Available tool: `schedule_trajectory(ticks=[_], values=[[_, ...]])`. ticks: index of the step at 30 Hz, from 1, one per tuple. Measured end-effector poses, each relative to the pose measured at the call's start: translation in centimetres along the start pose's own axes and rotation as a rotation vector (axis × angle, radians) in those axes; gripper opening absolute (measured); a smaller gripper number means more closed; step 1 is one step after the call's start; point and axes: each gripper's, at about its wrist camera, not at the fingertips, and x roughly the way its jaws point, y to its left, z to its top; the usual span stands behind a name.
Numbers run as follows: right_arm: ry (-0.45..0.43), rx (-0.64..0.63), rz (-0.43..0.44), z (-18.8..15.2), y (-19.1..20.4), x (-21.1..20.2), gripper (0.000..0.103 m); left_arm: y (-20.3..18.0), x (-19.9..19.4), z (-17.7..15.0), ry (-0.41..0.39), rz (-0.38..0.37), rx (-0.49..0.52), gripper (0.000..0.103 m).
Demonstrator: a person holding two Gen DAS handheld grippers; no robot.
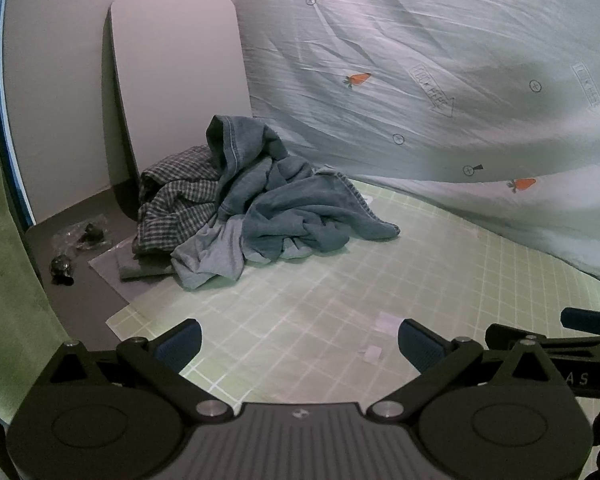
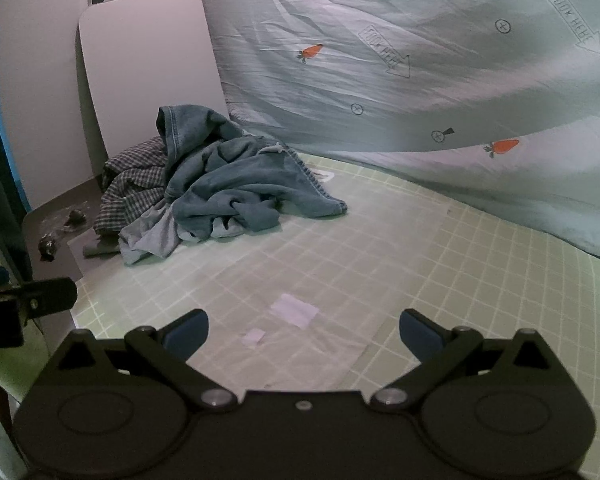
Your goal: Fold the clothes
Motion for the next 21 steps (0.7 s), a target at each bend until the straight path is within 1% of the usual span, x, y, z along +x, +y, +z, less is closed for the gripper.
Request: schedule_trajectory(ticks=[7,13,21], values=[[-0.004,-0.001,-0.001,0.0,-0.2,-0.1,0.103,-0.4,-0.3,-0.5,-0.007,0.001,-0.005,0.103],[-0.015,-0.001,0.023,-0.4,-0.9,-0.4,0.103,-0.7,-0.9,-1.0,-0.001,-0.001,-0.032,0.103],[-0.035,0.034,0.051,-1.4,-2.2,-0.9,0.103,-1.4,-1.8,-2.8,0.060,0.019,-0.064,0.103]])
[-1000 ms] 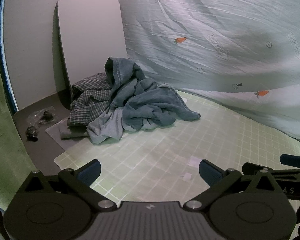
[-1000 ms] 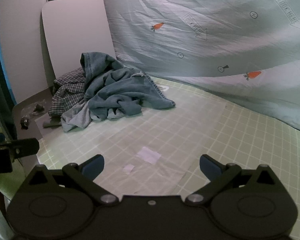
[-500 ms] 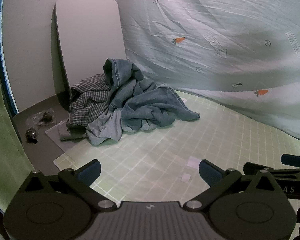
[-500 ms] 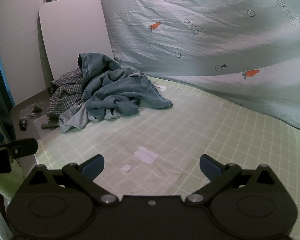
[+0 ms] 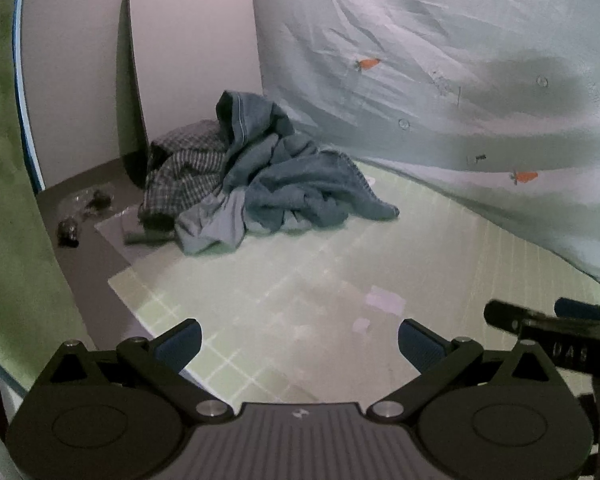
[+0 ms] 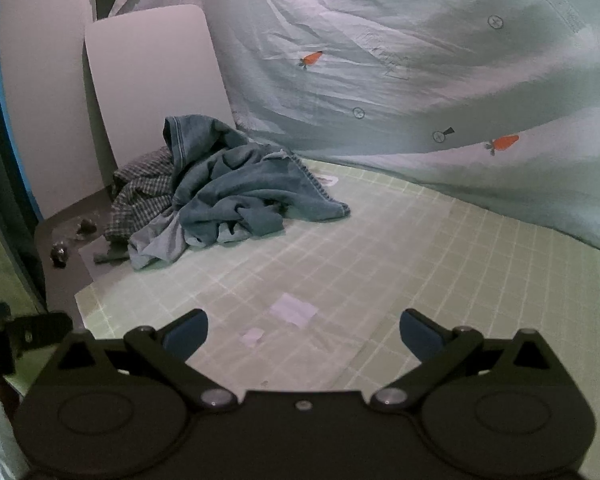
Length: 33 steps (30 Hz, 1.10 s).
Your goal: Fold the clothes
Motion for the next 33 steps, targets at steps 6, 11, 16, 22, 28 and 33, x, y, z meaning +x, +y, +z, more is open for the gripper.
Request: schedule_trajectory(ticks=[6,11,16,22,28,33], values=[[0.010,0.017,-0.039,-0.5,-1.0,0.6,0.103,-0.3,1.4,0.2,0.041,-0.001,-0.009,0.103],[0.029,0.048,-0.087,0.7,-2.0,3.3,0.103,-0.1,4.5,2.1,0.054,-0.001,0.022,0.103],[0.052,0.018,-0.123,2.4,-1.6,7.0,0.103,0.9,9.0,5.3,0.094,-0.027,0.021,0.103],[0.091,0.009,-0.112,6.9,0.9,14.3,0.103,3.1,15.1,10.7,0.119,-0.030,-0.001,0.103],[0.040,-0.032,-0.109,14.0,4.8,23.3,0.096,7.3,22.6,17.9,0.109,0.024,-0.025,0.102],[0.011,-0.021,0.000,20.8,8.0,32.1,0.086,10.0,29.2,23.7,0.090,-0.004,-0.046,0.093]])
